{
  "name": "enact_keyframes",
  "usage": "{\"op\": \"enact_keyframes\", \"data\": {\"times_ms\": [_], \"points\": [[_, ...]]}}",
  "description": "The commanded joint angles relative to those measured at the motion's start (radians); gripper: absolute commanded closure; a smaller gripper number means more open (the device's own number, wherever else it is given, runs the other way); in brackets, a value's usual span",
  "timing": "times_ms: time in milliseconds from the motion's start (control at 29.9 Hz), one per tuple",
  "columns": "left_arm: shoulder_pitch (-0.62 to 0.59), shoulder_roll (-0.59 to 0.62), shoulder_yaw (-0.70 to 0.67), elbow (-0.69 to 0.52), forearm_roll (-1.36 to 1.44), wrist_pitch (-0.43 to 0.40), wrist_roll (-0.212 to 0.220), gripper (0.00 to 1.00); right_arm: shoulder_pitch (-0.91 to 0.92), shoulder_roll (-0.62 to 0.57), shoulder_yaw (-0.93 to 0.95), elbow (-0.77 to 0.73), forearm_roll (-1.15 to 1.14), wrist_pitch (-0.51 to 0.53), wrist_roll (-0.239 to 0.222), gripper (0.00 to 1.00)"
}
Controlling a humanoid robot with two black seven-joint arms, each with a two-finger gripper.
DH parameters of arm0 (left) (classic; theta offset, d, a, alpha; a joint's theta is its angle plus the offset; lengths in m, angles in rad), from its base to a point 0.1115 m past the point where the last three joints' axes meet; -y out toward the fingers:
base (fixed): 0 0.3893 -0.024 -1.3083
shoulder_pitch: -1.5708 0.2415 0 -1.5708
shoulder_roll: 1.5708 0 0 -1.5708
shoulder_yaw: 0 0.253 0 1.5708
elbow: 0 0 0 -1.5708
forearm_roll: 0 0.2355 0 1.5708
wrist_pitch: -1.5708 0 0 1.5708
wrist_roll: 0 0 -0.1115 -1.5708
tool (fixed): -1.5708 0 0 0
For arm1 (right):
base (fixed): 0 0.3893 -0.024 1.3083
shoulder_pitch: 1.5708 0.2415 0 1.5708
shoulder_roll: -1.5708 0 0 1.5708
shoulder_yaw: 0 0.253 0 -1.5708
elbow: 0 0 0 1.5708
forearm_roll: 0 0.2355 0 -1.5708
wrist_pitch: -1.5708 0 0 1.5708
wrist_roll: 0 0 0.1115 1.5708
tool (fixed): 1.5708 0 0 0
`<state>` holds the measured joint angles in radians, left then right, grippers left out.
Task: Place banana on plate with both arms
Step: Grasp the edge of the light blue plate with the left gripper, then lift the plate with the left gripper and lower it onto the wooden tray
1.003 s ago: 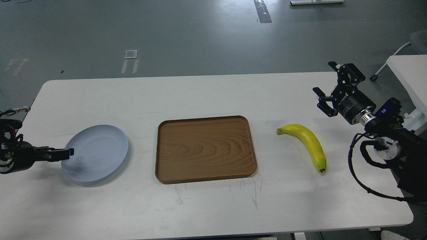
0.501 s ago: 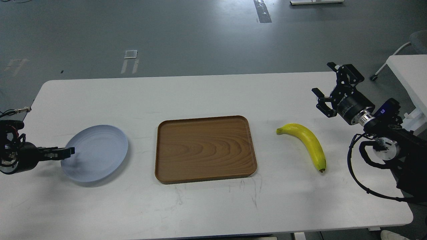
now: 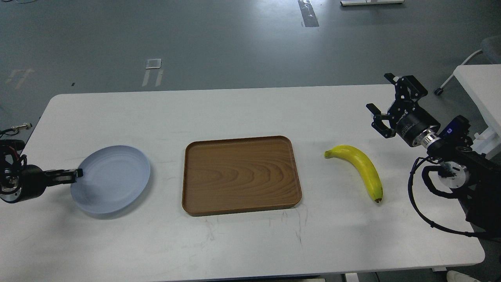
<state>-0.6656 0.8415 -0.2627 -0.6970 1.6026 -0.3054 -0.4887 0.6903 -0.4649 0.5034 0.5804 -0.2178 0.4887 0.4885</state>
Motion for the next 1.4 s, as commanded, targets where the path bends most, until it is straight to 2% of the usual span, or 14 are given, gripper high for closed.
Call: {"op": "enact_keyframes", "data": {"times_ms": [0, 134, 267, 401, 501, 568, 669, 735, 836, 1070, 1370], "points": [[-0.008, 0.008, -0.001, -0.012, -0.003, 0.000, 0.000, 1.00, 0.002, -0.001, 0.001, 0.001, 0.000, 0.000, 0.000, 0.00], [-0.048, 0.033, -0.003, -0.039, -0.024, -0.011, 0.000, 1.00, 0.003, -0.004, 0.001, 0.001, 0.002, 0.000, 0.000, 0.00], [-0.152, 0.062, -0.003, -0.110, -0.036, -0.064, 0.000, 1.00, 0.002, -0.009, 0.001, 0.001, 0.000, 0.000, 0.000, 0.00], [-0.293, 0.050, -0.003, -0.225, -0.036, -0.145, 0.000, 1.00, 0.002, -0.011, 0.000, 0.001, 0.002, 0.000, 0.000, 0.00], [-0.312, 0.048, -0.001, -0.272, -0.036, -0.153, 0.000, 1.00, 0.002, -0.011, 0.000, 0.001, 0.000, 0.000, 0.000, 0.00], [-0.339, 0.004, -0.001, -0.295, -0.033, -0.164, 0.002, 1.00, 0.005, -0.011, 0.001, 0.001, 0.002, 0.000, 0.000, 0.00], [-0.370, -0.105, 0.005, -0.295, -0.017, -0.183, 0.027, 1.00, 0.005, -0.012, 0.001, 0.001, 0.002, 0.000, 0.000, 0.00], [-0.384, -0.134, 0.020, -0.294, -0.015, -0.183, 0.042, 1.00, 0.005, -0.012, 0.001, 0.001, 0.002, 0.000, 0.000, 0.00], [-0.420, -0.224, 0.087, -0.276, -0.016, -0.183, 0.085, 1.00, 0.005, -0.012, 0.001, 0.001, 0.002, 0.000, 0.000, 0.00], [-0.434, -0.395, 0.137, -0.168, -0.016, -0.183, 0.102, 1.00, 0.005, -0.032, 0.001, 0.001, 0.002, 0.000, 0.000, 0.00], [-0.422, -0.510, 0.191, -0.069, -0.021, -0.183, 0.127, 1.00, 0.003, -0.040, 0.003, 0.001, 0.002, 0.000, 0.000, 0.00]]}}
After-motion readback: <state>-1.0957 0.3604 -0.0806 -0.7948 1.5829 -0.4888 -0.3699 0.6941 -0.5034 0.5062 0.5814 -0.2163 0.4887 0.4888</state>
